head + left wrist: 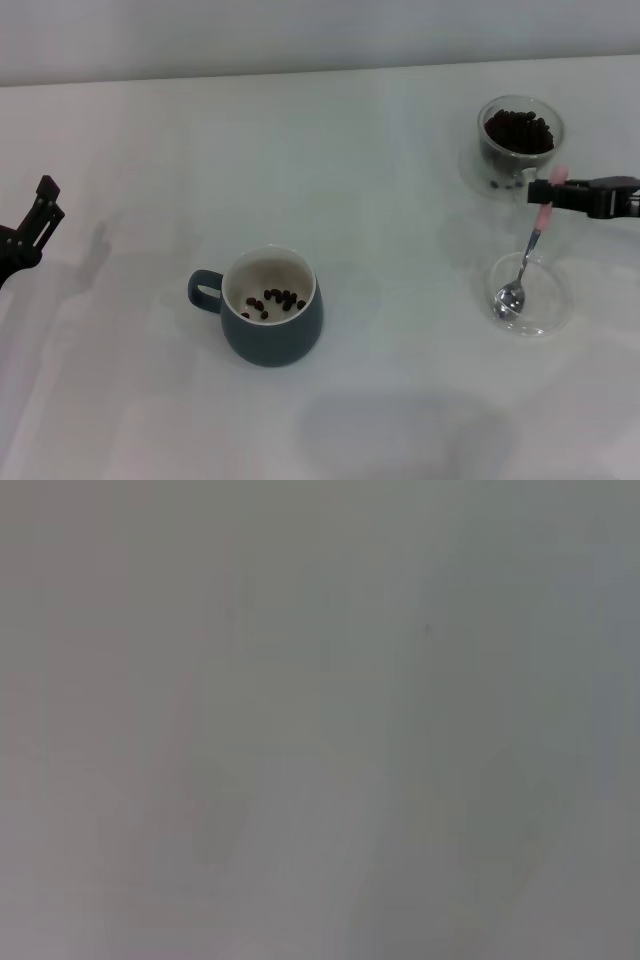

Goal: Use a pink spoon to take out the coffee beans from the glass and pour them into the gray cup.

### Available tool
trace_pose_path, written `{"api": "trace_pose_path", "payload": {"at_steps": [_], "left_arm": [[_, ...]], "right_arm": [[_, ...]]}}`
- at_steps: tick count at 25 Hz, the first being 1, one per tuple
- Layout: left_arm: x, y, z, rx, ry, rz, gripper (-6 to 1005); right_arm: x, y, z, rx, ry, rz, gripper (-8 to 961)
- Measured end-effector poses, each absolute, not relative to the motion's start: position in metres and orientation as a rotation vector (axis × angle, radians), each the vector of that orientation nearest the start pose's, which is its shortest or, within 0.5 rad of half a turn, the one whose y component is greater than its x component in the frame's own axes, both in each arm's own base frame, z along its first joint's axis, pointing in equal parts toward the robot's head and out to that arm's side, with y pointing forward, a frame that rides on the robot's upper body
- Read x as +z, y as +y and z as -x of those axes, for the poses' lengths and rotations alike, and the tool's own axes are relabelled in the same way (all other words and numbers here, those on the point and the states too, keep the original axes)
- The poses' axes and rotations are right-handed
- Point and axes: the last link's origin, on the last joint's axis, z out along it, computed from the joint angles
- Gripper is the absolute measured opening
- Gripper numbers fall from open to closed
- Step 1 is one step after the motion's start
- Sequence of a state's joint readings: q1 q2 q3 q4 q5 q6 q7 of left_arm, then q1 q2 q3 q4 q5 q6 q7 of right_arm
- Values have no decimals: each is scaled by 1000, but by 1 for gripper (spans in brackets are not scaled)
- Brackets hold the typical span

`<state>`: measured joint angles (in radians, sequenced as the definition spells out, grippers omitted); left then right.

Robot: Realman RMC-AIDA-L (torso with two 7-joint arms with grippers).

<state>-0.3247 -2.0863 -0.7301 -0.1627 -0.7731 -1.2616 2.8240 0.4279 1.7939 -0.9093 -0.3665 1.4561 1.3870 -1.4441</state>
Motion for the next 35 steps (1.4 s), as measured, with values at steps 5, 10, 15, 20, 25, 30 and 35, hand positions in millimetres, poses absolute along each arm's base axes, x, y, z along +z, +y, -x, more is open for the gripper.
{"api": "trace_pose_path", "payload": {"at_steps": [5,10,15,20,25,30,35], "left_arm": [[-35,285,333,-823,-641,1703,873],[-34,285,333,-824,-638,1702,873],[-34,285,334,-822,-640,1701,873],[-34,285,334,-824,-638,1701,873],[-35,285,332,-833,-639,1699,873],[-35,285,331,-838,-639,1698,873],[-34,285,331,-838,-638,1698,873]], "right_arm": [[54,315,-357,633,1352,2332,251],[51,312,-361,623,1363,2320,254],[48,311,-361,621,1368,2312,256],[44,311,-359,627,1371,2316,258],[38,313,-356,631,1373,2325,260],[38,314,-358,629,1372,2299,262],[48,316,-359,721,1348,2217,294]]}}
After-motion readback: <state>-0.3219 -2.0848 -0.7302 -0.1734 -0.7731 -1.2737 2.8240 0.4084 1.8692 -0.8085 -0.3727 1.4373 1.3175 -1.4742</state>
